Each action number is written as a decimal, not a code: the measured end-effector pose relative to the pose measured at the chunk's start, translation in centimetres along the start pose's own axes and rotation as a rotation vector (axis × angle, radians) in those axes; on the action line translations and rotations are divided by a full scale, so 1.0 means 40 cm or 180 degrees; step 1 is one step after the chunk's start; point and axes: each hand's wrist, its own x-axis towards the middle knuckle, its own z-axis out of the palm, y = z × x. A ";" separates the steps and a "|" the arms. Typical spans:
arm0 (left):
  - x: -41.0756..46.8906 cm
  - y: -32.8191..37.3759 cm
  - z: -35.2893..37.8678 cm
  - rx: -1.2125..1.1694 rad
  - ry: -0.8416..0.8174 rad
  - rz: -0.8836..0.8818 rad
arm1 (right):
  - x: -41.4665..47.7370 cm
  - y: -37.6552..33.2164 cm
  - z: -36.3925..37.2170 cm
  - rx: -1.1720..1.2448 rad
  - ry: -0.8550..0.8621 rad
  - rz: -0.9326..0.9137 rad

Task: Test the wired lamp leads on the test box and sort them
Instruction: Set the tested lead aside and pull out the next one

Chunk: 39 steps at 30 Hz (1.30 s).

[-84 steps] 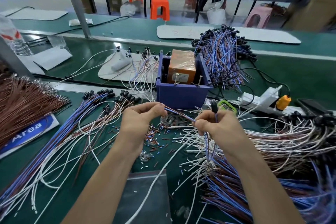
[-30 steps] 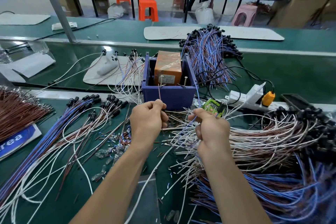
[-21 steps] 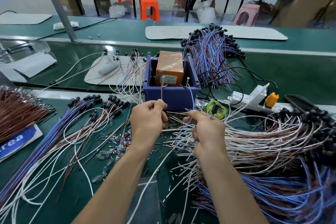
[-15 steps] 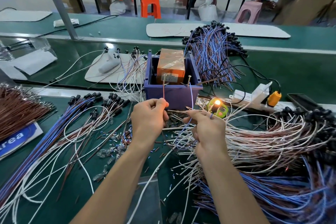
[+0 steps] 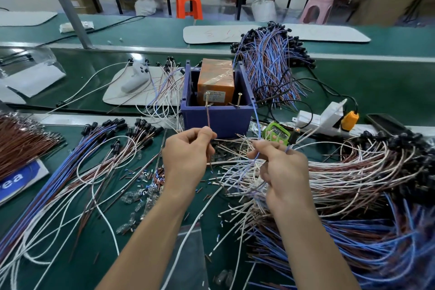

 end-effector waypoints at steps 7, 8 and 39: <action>-0.067 0.053 0.075 -0.0135 -0.1242 -0.0167 | -0.035 -0.060 -0.097 -0.1364 -0.0894 -0.0425; -0.075 0.059 0.091 -0.0206 -0.1295 -0.0260 | -0.042 -0.069 -0.113 -0.1290 -0.0888 -0.0429; -0.291 0.000 0.232 0.3274 -0.1285 0.0538 | -0.100 -0.061 -0.551 -0.3959 0.2680 -0.0898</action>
